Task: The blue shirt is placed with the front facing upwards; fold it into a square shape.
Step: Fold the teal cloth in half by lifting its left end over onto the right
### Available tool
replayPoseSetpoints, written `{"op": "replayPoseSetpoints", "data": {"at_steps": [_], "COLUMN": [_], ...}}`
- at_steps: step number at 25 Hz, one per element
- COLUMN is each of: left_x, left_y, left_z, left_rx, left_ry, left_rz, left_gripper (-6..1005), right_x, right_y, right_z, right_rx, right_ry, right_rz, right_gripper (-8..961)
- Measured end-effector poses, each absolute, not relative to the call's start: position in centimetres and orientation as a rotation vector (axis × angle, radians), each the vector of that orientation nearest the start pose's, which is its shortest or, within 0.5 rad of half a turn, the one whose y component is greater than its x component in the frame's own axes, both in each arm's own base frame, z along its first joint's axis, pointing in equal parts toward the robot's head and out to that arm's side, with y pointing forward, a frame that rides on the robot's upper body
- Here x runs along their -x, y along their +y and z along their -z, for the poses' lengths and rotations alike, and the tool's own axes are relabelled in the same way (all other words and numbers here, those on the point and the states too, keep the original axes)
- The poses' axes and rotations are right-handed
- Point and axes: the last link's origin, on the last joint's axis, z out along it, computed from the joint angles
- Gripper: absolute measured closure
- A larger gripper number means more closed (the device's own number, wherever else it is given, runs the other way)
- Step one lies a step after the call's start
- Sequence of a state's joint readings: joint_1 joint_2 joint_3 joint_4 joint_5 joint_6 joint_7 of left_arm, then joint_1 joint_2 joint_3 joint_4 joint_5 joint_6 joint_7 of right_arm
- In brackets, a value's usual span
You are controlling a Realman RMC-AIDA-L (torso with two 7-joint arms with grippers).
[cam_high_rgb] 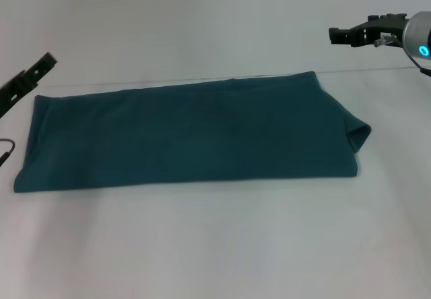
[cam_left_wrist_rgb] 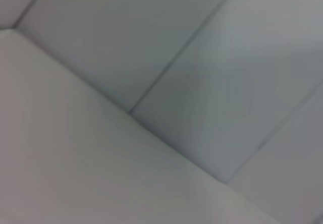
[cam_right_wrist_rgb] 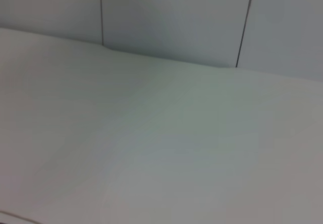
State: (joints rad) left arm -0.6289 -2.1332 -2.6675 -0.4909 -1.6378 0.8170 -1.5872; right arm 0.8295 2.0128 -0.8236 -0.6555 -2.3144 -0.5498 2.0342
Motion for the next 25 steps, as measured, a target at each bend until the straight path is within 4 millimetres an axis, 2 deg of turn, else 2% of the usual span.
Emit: {"op": "replayPoseSetpoints", "data": {"at_steps": [4, 10, 19, 25], "left_x": [28.3, 26.5, 24.8, 25.2], "left_y": [42.0, 42.3, 42.1, 41.0], "left_z": [-3.3, -2.8, -2.2, -2.8], "left_rx": [1.746, 1.848, 1.95, 1.975], "left_ry": [-1.059, -0.873, -0.738, -0.697], "left_rz": [0.958, 0.892, 0.901, 0.923], "left_gripper": [110, 110, 110, 110], "right_x": [-24.0, -23.6, -24.6, -26.1], "right_y": [48.9, 47.8, 45.3, 42.4], "right_z": [-7.5, -8.1, -8.0, -9.8], "right_rx": [1.925, 1.997, 2.132, 2.202], "right_ry": [0.819, 0.876, 0.959, 0.996], "right_rz": [-0.271, -0.403, -0.472, -0.508], "right_gripper": [20, 17, 21, 22]}}
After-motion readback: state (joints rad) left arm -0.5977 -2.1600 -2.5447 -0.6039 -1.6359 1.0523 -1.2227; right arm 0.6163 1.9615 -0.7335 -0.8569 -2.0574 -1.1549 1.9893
